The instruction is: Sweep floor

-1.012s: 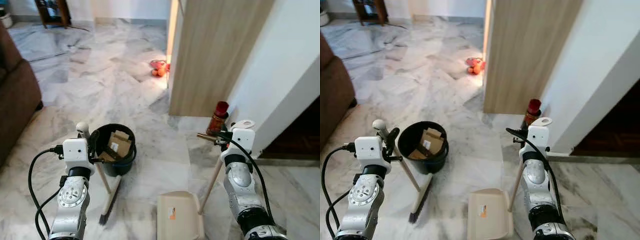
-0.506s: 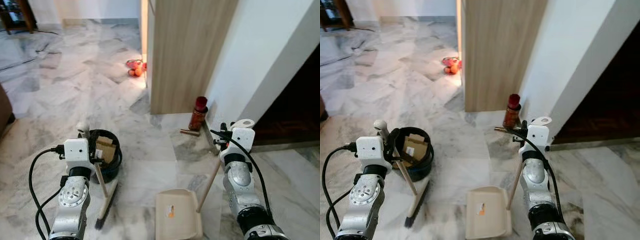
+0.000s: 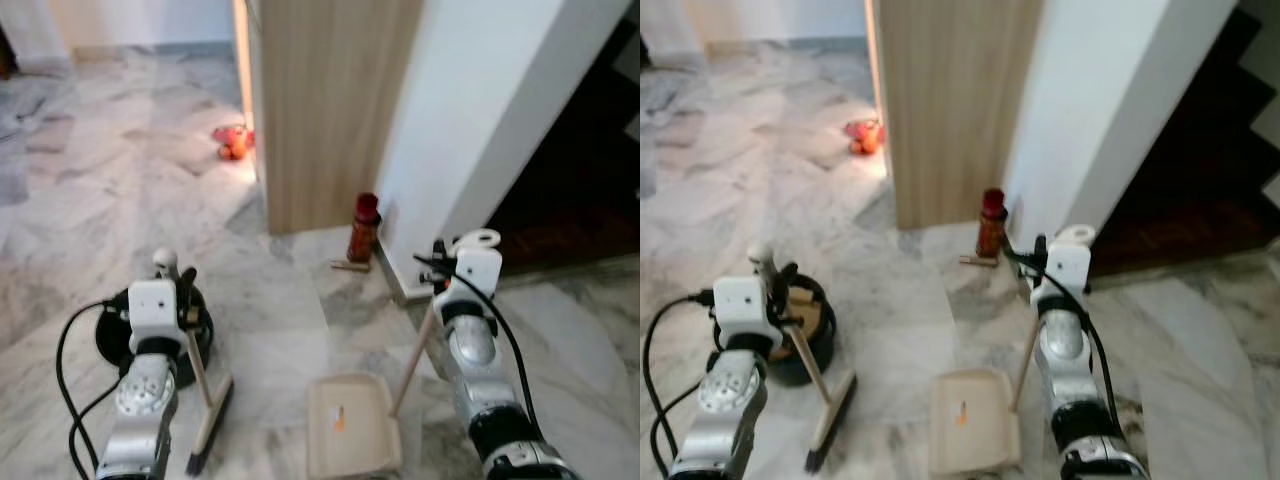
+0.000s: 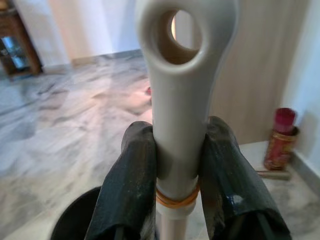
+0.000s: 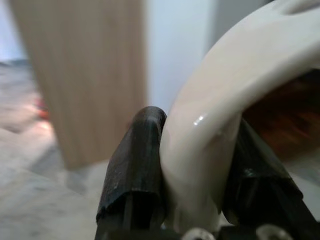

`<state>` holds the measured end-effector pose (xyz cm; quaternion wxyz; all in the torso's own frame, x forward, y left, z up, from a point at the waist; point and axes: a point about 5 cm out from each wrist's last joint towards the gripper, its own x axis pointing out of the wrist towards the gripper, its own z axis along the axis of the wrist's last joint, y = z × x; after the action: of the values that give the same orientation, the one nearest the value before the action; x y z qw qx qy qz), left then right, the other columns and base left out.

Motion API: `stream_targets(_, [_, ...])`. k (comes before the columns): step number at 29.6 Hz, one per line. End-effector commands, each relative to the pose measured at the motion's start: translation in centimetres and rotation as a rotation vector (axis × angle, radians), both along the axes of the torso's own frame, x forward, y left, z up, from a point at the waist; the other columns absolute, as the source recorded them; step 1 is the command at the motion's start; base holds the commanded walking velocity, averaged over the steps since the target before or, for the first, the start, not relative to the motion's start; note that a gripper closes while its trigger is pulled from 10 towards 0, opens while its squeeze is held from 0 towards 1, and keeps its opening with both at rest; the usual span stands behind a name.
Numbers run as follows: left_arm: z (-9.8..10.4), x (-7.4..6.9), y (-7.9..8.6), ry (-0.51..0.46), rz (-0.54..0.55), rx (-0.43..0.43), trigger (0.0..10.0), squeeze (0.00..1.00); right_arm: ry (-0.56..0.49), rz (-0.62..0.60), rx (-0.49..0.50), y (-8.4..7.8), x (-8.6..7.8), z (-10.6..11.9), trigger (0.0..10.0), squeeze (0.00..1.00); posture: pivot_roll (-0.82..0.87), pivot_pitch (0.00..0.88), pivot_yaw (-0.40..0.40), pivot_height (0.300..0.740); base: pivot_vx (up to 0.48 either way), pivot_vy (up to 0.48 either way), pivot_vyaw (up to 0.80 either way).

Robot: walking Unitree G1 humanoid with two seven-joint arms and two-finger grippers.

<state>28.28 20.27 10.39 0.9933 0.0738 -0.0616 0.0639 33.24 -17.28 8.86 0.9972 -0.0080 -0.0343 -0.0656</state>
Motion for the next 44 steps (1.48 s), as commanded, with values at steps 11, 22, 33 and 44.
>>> stream_targets(11, [0.31,-0.02,-0.32,-0.021,-0.029,-0.002,10.0,0.00,-0.021,-0.015,-0.010,-0.33,0.07,0.36,10.0,0.00,0.06,0.033,-0.036,0.740,0.000,-0.111,-0.80])
stream_targets(22, [0.64,0.21,0.17,-0.026,-0.035,0.005,10.0,0.00,-0.031,-0.017,-0.020,-0.12,0.07,0.50,10.0,0.00,0.06,0.027,-0.027,0.740,0.000,0.000,-0.80])
stream_targets(33, [0.45,0.43,-0.33,-0.012,-0.069,-0.038,10.0,0.00,-0.032,-0.032,-0.027,-0.44,0.01,0.52,10.0,0.00,0.05,0.044,-0.031,0.740,0.000,0.000,-0.80])
stream_targets(44, [0.64,0.52,-0.18,-0.021,-0.070,-0.046,10.0,0.00,-0.034,-0.035,-0.025,-0.39,0.03,0.58,10.0,0.00,0.05,0.050,-0.034,0.740,0.000,0.000,-0.80])
